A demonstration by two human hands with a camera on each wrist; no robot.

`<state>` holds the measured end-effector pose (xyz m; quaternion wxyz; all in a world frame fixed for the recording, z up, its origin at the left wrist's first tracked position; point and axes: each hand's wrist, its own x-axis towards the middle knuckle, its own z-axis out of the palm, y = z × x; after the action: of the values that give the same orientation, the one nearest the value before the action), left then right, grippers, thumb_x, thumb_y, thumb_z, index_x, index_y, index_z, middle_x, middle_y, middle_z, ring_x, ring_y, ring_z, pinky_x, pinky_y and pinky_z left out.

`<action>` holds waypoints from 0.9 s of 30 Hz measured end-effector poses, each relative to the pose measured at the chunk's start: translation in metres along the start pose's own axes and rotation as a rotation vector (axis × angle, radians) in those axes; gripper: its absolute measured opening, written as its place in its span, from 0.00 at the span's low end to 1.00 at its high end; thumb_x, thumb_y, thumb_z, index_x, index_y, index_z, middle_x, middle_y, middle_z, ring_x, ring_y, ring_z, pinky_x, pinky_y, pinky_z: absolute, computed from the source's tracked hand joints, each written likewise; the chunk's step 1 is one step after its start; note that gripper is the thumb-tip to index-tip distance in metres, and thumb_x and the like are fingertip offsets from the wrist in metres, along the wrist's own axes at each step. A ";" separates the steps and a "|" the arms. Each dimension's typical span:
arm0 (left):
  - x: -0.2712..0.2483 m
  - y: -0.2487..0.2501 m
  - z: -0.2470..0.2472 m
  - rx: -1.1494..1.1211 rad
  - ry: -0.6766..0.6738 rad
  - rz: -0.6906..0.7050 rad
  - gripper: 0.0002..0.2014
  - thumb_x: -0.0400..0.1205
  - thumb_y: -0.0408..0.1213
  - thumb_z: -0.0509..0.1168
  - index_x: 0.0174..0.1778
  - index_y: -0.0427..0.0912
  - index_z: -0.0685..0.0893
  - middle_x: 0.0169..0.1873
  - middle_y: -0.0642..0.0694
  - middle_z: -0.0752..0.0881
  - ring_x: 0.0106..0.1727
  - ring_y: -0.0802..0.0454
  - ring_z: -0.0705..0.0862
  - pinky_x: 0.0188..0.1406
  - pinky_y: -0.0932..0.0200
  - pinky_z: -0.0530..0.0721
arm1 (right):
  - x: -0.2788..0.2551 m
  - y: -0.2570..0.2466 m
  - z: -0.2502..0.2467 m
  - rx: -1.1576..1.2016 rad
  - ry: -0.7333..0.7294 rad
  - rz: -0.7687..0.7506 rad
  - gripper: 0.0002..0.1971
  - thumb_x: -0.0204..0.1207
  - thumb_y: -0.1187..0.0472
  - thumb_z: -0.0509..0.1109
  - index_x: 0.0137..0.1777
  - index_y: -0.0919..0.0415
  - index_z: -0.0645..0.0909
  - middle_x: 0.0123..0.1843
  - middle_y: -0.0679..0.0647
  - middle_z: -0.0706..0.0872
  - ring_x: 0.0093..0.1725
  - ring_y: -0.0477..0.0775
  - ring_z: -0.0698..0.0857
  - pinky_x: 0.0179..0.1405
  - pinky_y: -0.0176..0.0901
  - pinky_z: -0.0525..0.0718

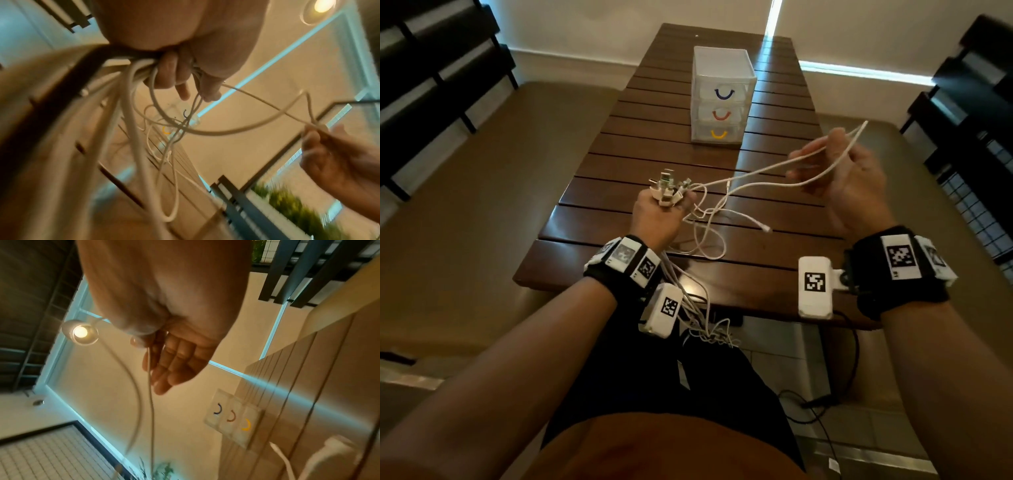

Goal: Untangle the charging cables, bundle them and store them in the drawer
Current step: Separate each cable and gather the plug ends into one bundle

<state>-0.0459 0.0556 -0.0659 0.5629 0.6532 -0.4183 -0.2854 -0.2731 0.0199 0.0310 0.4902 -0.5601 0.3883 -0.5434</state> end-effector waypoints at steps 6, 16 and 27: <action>0.000 0.014 0.004 0.199 -0.053 0.038 0.14 0.73 0.49 0.77 0.47 0.44 0.90 0.40 0.52 0.89 0.42 0.59 0.87 0.35 0.73 0.78 | -0.001 0.013 -0.026 -0.092 0.122 0.099 0.19 0.87 0.53 0.56 0.37 0.58 0.79 0.30 0.50 0.88 0.25 0.49 0.85 0.26 0.39 0.80; -0.015 0.042 0.009 0.125 -0.186 0.212 0.08 0.72 0.46 0.78 0.30 0.57 0.85 0.30 0.57 0.87 0.34 0.61 0.85 0.36 0.64 0.80 | -0.001 0.011 -0.001 -0.667 0.109 -0.339 0.18 0.76 0.62 0.61 0.63 0.55 0.84 0.60 0.47 0.86 0.60 0.45 0.83 0.65 0.41 0.80; -0.013 0.038 0.010 0.041 -0.391 0.153 0.08 0.81 0.28 0.68 0.39 0.45 0.83 0.34 0.55 0.84 0.33 0.71 0.81 0.43 0.69 0.78 | 0.000 -0.005 0.021 -0.209 -0.156 -0.110 0.16 0.87 0.64 0.55 0.40 0.57 0.79 0.23 0.56 0.74 0.15 0.45 0.71 0.20 0.41 0.77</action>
<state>-0.0688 0.0612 -0.0322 0.4777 0.5628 -0.5737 -0.3548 -0.2529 0.0238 0.0372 0.4272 -0.6692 0.3721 -0.4809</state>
